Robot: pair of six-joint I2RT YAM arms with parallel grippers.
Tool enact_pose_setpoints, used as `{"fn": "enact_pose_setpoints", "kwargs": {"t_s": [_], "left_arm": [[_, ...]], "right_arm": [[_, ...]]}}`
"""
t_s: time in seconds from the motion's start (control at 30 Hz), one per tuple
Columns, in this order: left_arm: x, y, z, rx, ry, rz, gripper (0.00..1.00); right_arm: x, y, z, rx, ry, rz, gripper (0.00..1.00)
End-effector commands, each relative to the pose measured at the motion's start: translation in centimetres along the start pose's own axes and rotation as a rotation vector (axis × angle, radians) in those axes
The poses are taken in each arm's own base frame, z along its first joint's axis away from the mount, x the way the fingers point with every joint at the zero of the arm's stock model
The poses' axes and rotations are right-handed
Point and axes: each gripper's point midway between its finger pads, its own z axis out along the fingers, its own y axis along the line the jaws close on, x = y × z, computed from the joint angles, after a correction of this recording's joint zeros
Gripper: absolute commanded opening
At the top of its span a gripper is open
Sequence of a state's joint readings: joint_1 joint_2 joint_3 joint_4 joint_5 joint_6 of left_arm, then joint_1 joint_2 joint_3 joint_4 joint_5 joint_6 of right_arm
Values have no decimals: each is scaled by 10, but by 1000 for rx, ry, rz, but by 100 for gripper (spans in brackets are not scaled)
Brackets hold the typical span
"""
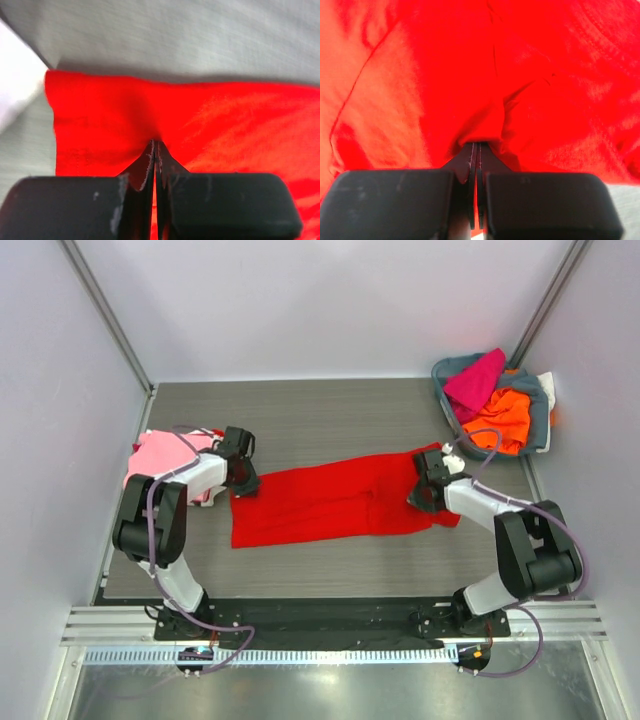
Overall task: Fold and stack the t-shirts
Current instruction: Fold the tshirt
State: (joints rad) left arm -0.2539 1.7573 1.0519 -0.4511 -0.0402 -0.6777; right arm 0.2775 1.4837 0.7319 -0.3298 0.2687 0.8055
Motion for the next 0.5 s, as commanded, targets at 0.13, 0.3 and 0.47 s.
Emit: {"fn": "enact_pose_setpoints", "kwargs": {"t_s": [0.13, 0.3, 0.47], "left_arm": [[112, -4, -13, 5, 189, 78, 0], [149, -21, -27, 22, 170, 137, 0], [186, -9, -37, 11, 172, 139, 0]], "right_arm": [[-29, 2, 37, 80, 32, -24, 1], [-51, 29, 56, 57, 30, -54, 1], [-62, 53, 77, 34, 51, -80, 1]]}}
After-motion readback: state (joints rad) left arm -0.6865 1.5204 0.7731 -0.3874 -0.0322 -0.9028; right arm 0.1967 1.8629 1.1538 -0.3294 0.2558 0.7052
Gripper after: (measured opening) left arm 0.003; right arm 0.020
